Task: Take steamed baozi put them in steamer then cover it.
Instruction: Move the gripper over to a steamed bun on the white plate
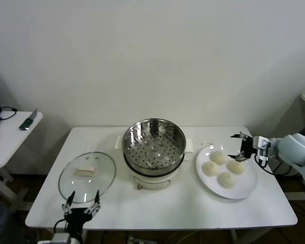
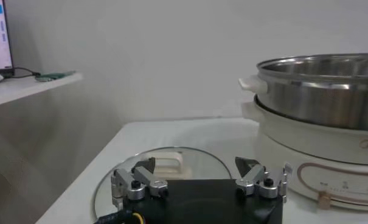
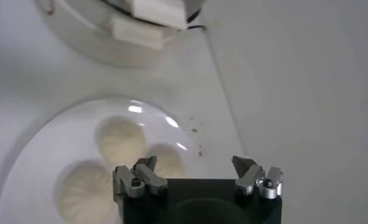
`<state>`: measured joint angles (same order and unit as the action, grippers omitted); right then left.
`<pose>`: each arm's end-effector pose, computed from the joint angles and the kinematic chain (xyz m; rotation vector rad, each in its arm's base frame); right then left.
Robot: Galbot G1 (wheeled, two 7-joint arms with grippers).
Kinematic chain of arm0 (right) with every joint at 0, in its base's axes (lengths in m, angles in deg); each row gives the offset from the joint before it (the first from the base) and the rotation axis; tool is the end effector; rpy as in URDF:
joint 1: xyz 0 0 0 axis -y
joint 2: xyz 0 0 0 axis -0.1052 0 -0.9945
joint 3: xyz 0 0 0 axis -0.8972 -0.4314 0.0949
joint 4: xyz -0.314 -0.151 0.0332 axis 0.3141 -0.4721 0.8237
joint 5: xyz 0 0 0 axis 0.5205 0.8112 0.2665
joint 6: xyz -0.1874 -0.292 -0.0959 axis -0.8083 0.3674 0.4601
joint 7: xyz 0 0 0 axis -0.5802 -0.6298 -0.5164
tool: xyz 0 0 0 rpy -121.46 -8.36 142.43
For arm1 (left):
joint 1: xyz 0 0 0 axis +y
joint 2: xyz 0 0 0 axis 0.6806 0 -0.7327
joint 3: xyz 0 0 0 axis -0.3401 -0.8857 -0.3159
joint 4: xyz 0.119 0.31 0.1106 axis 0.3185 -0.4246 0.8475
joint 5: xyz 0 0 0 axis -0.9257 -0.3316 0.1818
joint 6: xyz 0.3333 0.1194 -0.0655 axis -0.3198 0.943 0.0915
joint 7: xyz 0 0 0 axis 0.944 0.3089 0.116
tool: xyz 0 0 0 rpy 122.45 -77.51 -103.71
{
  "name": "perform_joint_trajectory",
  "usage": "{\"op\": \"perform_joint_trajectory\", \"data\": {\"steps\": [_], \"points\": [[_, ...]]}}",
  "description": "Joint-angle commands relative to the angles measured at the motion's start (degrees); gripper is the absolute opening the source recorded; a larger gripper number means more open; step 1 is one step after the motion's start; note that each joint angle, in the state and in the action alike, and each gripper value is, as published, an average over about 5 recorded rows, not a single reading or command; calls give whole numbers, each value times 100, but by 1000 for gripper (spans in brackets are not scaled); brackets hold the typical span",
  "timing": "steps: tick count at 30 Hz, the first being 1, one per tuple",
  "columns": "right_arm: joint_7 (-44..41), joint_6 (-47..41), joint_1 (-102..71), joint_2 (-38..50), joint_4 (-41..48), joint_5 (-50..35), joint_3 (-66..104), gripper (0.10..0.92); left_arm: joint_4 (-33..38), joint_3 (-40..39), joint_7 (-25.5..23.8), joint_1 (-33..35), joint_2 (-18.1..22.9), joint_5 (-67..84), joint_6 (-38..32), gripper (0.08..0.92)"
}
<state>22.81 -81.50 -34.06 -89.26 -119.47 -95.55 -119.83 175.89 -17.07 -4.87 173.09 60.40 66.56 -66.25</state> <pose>0.4559 -0.2330 -0.1607 1.0792 -1.9077 1.3222 0.1269 0.0429 -0.3328 0.1316 -2.8373 -0.0892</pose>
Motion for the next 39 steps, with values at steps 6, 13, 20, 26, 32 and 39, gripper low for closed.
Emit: {"op": "perform_joint_trajectory", "data": {"steps": [6,13,20,26,32,39], "points": [[-1685,287,3697,-1246,1938,-87,-4453,823,-27,0,16,51,15,-29,-46,823],[-1647,288,3098,-1961,2799,110,-4030,823,-14,20,20,95,55,-42,-67,823],[-1630,362,2588,-2491,3538,221,-3455,823,-26,14,25,132,94,-64,-87,823],[-1809,565,2314,-2797,4034,342,-3221,823,-49,23,34,166,103,-106,-102,823],[-1848,719,2062,-3082,4498,445,-2912,823,-110,18,44,180,111,-150,-129,823],[-1827,901,1862,-3397,5015,750,-2592,823,-133,15,52,182,111,-175,-138,823]]}}
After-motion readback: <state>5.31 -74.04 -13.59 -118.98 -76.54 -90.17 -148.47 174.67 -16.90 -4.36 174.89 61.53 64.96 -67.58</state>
